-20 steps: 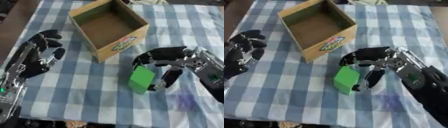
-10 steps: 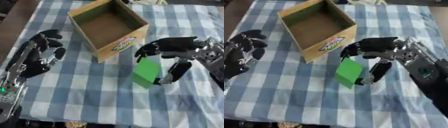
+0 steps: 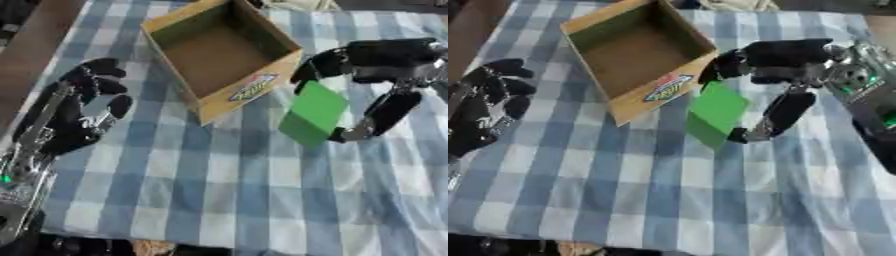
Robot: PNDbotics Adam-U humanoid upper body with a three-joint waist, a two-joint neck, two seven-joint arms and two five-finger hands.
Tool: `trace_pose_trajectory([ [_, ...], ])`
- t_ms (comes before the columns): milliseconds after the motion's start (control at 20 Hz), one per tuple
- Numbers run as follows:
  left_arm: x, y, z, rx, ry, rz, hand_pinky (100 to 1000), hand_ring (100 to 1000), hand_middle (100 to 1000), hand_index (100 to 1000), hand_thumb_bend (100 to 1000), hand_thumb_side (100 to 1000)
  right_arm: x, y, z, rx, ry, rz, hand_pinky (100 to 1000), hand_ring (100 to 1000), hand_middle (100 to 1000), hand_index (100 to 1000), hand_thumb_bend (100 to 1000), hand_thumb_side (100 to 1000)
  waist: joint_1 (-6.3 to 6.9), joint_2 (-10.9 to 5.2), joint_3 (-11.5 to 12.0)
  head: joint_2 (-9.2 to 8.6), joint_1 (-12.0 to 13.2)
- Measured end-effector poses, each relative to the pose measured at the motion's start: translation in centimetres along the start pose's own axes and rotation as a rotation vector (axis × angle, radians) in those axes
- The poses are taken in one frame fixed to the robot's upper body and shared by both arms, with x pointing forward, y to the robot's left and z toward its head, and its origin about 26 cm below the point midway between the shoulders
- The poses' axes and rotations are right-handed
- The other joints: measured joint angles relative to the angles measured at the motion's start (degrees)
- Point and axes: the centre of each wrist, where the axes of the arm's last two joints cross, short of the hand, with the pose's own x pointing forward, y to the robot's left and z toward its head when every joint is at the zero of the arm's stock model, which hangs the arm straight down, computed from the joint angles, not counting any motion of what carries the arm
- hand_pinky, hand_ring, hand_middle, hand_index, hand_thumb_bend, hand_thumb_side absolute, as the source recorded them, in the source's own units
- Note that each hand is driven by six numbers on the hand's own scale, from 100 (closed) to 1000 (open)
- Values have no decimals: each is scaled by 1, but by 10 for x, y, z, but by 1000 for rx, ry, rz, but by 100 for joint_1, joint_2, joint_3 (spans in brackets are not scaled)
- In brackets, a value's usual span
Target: Pick up objects on the table and place them in the box.
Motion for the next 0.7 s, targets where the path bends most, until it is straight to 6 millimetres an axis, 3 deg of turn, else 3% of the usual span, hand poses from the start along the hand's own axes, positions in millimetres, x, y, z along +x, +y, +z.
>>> trace_pose_trajectory([
  [350, 5, -5, -6, -39, -28, 12, 789, 683, 718, 867, 500, 503, -29, -15, 8, -34, 101, -20, 865, 867, 859, 616, 297, 355, -33, -18, 331, -47, -172],
  [700, 8, -15, -12, -84, -53, 44, 789, 682, 718, 866, 502, 502, -61, -14, 6, -83, 207, -67, 857, 862, 858, 611, 280, 338, -61, -65, 679, -100, -425],
])
